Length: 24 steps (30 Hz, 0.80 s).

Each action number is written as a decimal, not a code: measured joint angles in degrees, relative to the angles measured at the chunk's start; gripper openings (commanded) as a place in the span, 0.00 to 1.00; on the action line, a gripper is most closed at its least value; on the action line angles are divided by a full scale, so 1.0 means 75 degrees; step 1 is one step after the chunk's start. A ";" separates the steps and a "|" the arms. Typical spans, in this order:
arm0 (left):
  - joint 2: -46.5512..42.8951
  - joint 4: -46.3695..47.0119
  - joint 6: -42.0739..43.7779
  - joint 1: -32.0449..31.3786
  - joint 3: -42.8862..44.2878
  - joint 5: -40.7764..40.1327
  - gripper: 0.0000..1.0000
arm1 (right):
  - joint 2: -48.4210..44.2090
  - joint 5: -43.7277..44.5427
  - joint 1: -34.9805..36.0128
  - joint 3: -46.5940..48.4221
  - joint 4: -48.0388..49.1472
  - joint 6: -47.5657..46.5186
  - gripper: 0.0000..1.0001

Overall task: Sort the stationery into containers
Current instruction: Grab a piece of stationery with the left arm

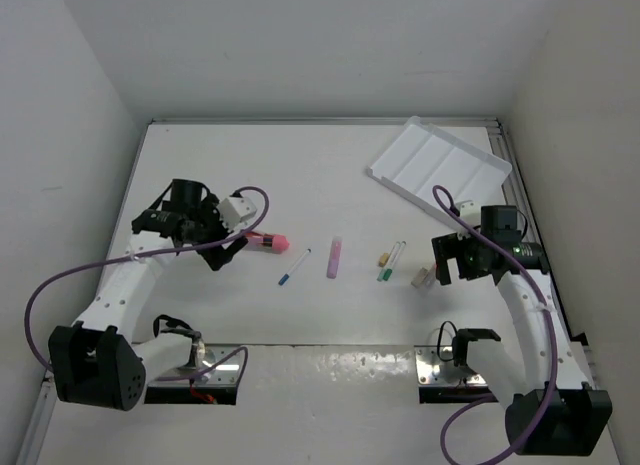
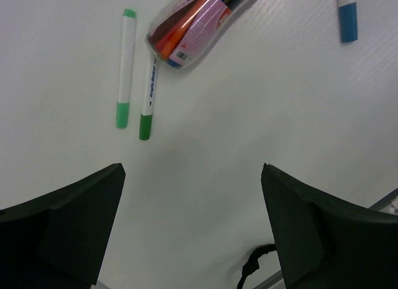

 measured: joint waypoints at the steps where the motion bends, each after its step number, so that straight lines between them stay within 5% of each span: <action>1: 0.0058 0.0003 0.0047 -0.0050 0.0009 0.0038 0.98 | 0.0006 -0.0006 0.0000 0.0009 -0.0023 0.0000 0.99; 14: 0.3142 -0.0219 0.2279 -0.0842 0.1571 0.1778 0.81 | 0.1113 -0.1011 -0.0146 0.1690 -0.0513 0.0248 0.99; 24: 0.4427 -0.0332 0.3946 -0.0976 0.1897 0.1813 0.76 | 0.2192 -0.1303 -0.0294 0.2684 -0.0702 0.0338 0.99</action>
